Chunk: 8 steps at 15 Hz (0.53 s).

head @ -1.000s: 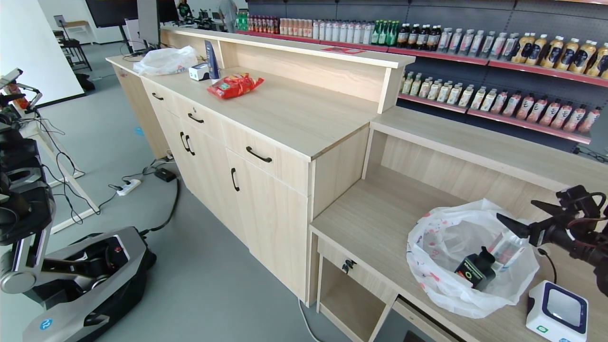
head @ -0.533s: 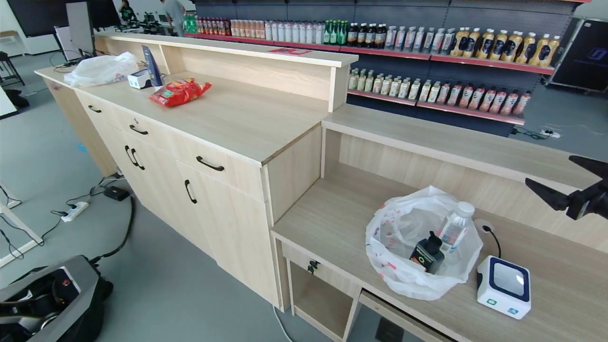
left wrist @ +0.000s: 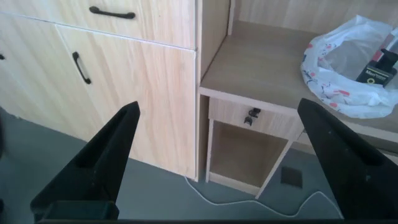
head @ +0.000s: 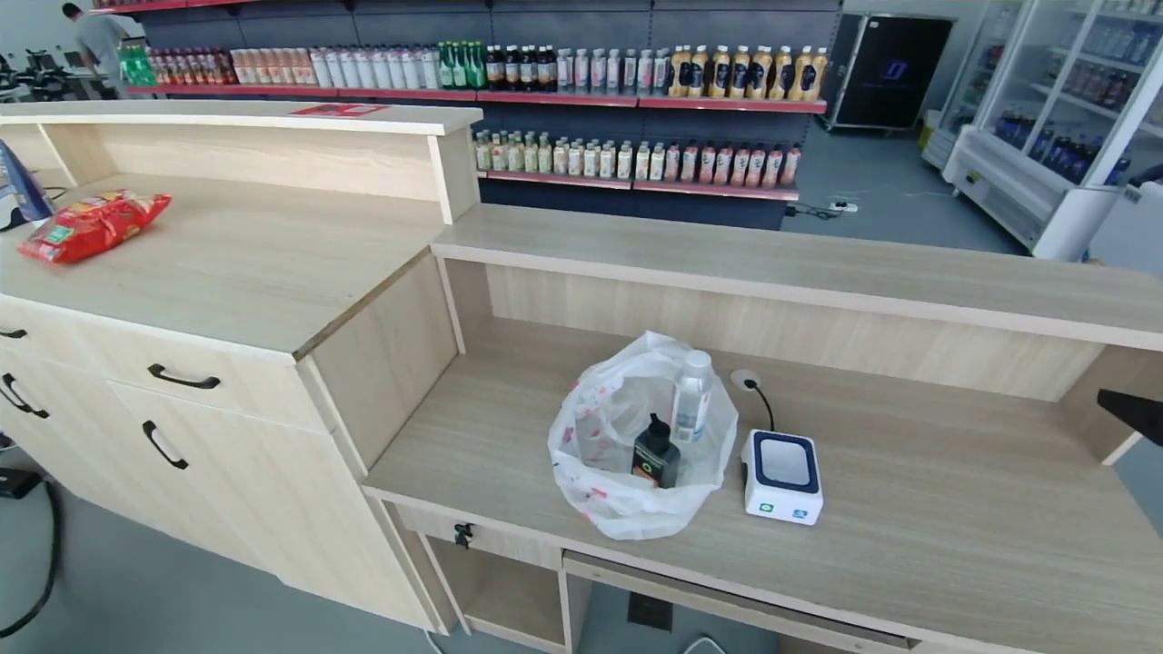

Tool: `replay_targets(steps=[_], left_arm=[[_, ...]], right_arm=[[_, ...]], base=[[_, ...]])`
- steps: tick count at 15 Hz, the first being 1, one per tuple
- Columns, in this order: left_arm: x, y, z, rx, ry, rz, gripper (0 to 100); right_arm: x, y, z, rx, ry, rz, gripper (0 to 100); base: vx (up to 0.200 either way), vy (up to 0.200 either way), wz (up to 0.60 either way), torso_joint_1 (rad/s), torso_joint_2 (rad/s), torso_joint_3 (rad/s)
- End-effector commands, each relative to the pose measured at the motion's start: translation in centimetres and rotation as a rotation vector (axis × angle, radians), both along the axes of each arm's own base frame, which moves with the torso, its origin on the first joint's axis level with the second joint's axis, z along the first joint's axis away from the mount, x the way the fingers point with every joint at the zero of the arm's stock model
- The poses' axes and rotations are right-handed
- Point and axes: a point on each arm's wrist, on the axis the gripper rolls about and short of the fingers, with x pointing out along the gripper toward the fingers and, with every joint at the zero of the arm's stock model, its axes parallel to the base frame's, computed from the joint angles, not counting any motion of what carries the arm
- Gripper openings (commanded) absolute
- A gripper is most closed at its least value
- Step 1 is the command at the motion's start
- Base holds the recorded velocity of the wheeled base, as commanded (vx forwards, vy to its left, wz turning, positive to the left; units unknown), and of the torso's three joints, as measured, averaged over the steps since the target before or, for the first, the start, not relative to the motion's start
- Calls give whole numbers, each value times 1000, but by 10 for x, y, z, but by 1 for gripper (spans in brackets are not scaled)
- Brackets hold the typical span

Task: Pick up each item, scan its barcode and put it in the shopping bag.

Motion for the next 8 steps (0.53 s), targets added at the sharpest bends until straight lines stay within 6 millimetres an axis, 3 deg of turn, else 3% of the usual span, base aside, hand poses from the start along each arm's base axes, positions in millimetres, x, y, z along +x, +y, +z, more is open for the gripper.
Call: replay_targets(steps=[1,5,8], left_arm=[[0,0,0,0,0,3,100],[0,0,0,0,0,2,100],[0,0,0,0,0,2,100]], right_arm=[[-64,31,-3,-19,-55,-54,100],[-105,57,-54,8,-90,32,100],[-133,70,-92,26,-160,101,100]], base=[[0,0,-600,7,2,-2],[0,0,-600,-1,2,6],[0,0,0,0,0,0]])
